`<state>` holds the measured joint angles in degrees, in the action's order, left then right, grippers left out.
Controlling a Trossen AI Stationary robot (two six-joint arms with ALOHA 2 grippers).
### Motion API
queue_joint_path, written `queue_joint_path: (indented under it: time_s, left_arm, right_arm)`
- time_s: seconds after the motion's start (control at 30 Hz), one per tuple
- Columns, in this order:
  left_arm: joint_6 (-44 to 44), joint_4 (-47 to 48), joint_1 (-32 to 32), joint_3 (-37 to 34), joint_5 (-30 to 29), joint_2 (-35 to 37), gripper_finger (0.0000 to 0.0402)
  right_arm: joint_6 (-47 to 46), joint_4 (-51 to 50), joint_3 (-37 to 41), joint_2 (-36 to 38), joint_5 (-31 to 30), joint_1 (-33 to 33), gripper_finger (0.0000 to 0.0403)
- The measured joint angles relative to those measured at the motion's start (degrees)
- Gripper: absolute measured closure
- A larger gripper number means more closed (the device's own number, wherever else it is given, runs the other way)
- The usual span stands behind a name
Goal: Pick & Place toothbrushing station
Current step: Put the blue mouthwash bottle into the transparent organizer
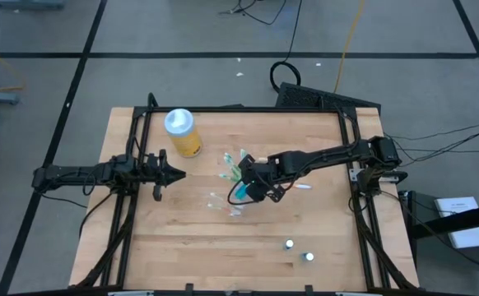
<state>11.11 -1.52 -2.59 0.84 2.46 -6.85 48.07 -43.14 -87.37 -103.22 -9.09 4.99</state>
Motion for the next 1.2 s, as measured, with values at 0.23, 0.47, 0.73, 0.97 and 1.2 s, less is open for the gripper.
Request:
queue_joint_path:
  time_s: [0.23,0.47,0.73,0.97,1.2]
  left_arm:
    - [0.0,0.0,0.0,0.0,0.0,0.0,0.0353]
    - [0.0,0.0,0.0,0.0,0.0,0.0,0.0353]
    - [0.0,0.0,0.0,0.0,0.0,0.0,0.0353]
    - [0.0,0.0,0.0,0.0,0.0,0.0,0.0353]
    - [0.0,0.0,0.0,0.0,0.0,0.0,0.0353]
  right_arm:
    - [1.7,0.2,0.0,0.0,0.1,0.0,0.0293]
    - [2.6,2.7,0.0,0.0,0.3,0.0,0.0275]
    - [0.1,3.4,0.0,0.0,0.3,0.0,0.0233]
    - [-4.0,3.4,0.1,0.6,0.1,0.0,0.022]
    - [-11.0,1.5,0.1,3.0,0.3,0.8,0.0229]
